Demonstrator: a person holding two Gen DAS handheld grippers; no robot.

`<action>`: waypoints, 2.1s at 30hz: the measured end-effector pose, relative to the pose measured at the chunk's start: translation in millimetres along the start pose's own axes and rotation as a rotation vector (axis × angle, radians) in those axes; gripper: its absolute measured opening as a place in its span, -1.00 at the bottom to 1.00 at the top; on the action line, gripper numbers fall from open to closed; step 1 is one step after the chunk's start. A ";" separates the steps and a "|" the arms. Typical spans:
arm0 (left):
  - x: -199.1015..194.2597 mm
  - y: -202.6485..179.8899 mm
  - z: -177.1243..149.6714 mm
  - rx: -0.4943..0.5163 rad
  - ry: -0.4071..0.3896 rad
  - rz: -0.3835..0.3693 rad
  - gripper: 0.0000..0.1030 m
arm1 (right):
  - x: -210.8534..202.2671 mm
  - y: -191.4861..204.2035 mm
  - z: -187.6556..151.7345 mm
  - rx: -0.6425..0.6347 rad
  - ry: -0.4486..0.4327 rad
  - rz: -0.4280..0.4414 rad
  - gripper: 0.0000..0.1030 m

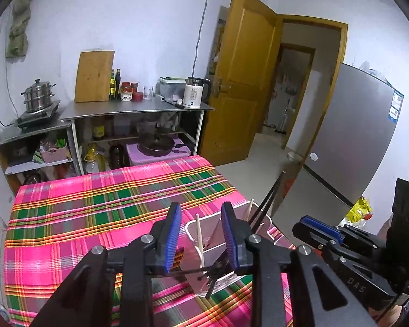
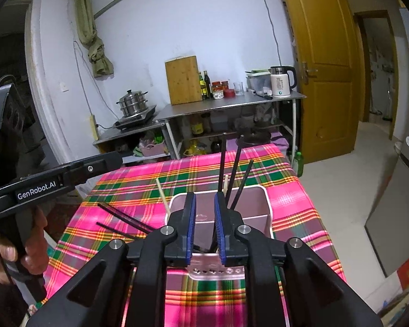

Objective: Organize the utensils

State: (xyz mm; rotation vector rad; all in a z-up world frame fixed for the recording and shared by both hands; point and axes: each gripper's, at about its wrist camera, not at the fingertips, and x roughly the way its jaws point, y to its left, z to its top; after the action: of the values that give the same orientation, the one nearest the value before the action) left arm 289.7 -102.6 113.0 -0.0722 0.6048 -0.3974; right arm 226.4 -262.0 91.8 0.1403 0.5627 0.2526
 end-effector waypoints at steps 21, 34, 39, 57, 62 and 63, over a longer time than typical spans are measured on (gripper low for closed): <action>-73.1 -8.6 -71.9 0.021 -0.061 0.009 -0.31 | -42.0 22.8 -46.0 -0.042 0.002 -0.012 -0.63; -81.0 -25.4 -148.6 0.053 -0.036 0.016 -0.31 | -62.7 37.2 -101.1 -0.068 0.016 -0.070 -0.54; -84.1 -27.9 -171.2 0.047 -0.032 0.009 -0.31 | -66.4 41.2 -120.2 -0.074 0.030 -0.082 -0.54; -85.4 -20.8 -204.2 0.029 -0.013 0.016 -0.31 | -77.4 49.8 -151.4 -0.103 0.042 -0.097 -0.54; -85.8 -20.7 -204.6 0.029 -0.014 0.019 -0.31 | -79.8 49.9 -150.9 -0.105 0.036 -0.101 -0.54; -86.2 -20.9 -204.3 0.028 -0.015 0.019 -0.31 | -80.2 50.0 -151.0 -0.104 0.036 -0.101 -0.54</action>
State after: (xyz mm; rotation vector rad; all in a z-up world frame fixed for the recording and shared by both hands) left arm 102.1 -78.8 -4.8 -0.0430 0.5844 -0.3867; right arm 69.1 -226.6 16.1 0.0069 0.5894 0.1858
